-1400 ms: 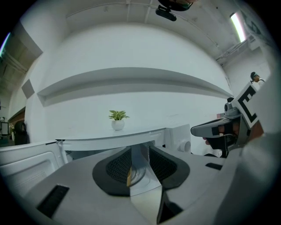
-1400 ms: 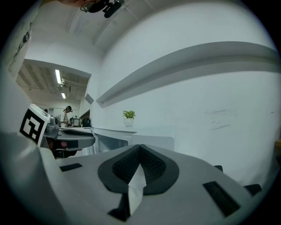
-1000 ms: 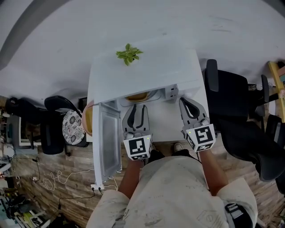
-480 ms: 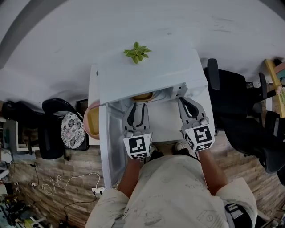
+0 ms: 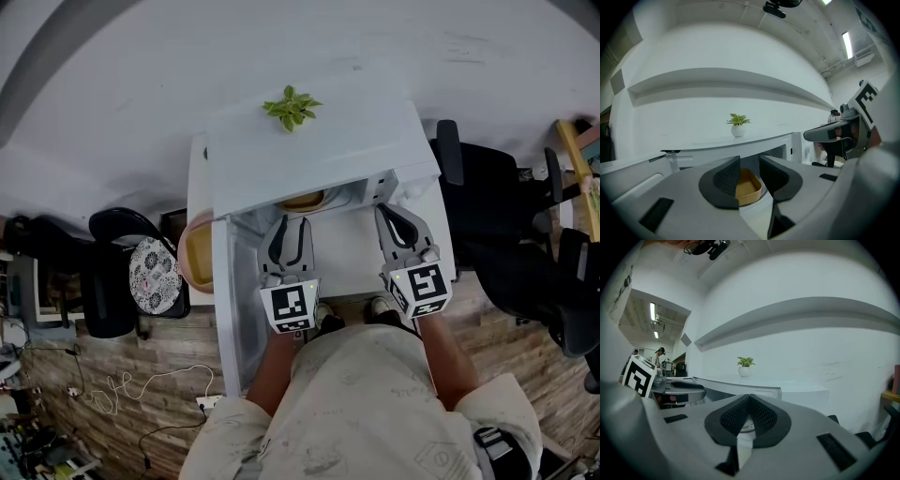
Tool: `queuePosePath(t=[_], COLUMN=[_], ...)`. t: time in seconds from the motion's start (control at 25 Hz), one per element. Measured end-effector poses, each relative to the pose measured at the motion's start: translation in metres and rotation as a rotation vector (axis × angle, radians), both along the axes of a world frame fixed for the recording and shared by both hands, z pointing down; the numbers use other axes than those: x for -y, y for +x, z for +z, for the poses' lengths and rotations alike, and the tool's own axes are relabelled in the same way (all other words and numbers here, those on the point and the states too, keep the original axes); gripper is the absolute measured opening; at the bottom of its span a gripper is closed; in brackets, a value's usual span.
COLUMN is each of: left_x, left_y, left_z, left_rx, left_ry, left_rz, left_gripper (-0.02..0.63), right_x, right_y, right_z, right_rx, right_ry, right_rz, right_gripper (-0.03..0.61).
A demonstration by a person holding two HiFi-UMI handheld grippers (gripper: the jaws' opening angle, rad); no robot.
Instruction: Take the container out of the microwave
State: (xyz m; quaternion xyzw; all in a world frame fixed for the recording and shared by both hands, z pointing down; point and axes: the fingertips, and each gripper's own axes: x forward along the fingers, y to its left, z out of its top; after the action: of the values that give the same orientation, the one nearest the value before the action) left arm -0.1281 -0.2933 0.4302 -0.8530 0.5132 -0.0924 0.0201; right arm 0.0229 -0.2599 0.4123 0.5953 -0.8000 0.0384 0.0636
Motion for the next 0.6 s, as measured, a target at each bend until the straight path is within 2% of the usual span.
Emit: queuePosePath(t=[0.6], left_x=[0.014], left_y=[0.000], left_z=[0.022], left_rx=[0.149], left_ry=[-0.003], left_rz=[0.038], left_gripper=[0.132], right_x=[0.001], right_y=[-0.001], right_z=[0.004], right_rx=[-0.011], right_ry=[-0.011], right_rz=[-0.028], right_gripper=[0.014])
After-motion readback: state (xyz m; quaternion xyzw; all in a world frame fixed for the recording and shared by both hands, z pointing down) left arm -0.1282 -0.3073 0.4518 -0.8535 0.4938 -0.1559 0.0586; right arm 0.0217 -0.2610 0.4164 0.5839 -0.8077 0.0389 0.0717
